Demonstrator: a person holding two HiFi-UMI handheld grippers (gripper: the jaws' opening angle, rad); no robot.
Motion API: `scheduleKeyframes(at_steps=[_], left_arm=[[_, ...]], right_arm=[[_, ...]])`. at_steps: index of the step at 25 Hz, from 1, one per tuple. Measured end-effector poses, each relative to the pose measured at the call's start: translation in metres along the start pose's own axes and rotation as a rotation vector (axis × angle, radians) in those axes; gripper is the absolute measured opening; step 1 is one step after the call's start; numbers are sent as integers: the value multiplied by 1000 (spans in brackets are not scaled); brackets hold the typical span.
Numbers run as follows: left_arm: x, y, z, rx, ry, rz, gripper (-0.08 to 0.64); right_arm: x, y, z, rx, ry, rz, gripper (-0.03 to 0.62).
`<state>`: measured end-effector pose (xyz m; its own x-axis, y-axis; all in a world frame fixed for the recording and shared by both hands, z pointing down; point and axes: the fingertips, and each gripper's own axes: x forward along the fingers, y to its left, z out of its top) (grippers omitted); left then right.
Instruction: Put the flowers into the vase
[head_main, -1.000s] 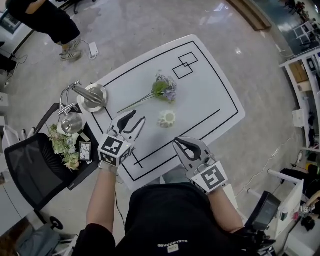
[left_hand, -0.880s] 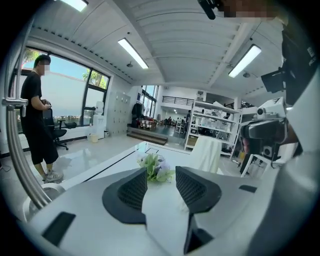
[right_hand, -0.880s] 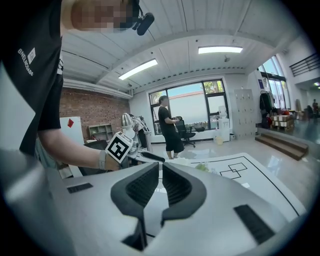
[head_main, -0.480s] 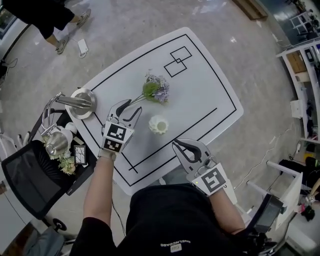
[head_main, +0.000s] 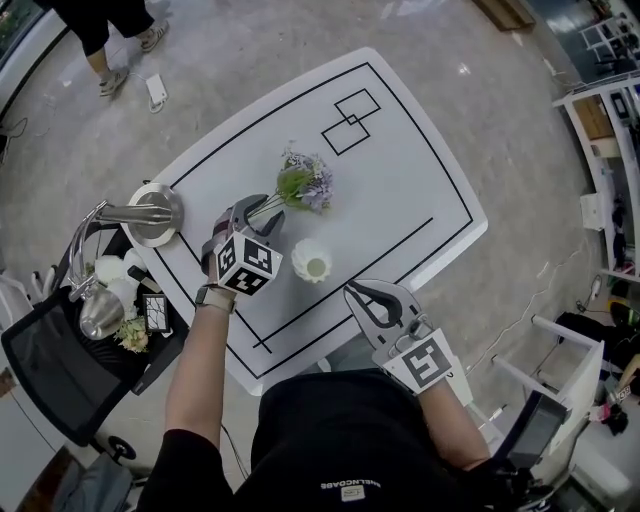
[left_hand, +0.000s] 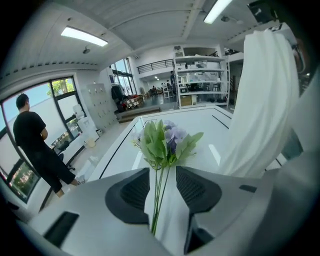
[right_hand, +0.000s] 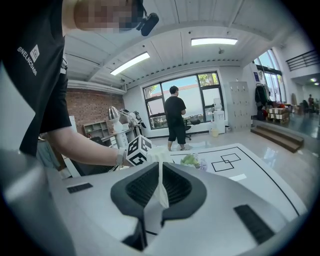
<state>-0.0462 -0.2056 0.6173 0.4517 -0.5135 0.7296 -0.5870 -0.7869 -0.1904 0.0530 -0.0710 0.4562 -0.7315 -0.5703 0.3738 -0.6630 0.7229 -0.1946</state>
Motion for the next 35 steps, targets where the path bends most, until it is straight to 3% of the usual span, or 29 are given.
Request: scheduleKeyframes(at_steps=[8, 13, 21, 27, 35], left_arm=[[22, 0, -11, 71, 96, -3, 167], [31, 1, -19, 88, 125, -5, 90], [29, 9, -19, 106, 129, 38, 31], [21, 16, -15, 71, 97, 49, 20], [-7, 27, 6, -50, 5, 63, 17]], right_arm=[[2, -14, -2, 14, 4, -10, 11], [4, -19, -4, 19, 7, -13, 11], [3, -21, -1, 26, 6, -21, 11], [4, -19, -2, 29, 4, -22, 11], [-1, -14, 1, 25, -14, -24, 11]])
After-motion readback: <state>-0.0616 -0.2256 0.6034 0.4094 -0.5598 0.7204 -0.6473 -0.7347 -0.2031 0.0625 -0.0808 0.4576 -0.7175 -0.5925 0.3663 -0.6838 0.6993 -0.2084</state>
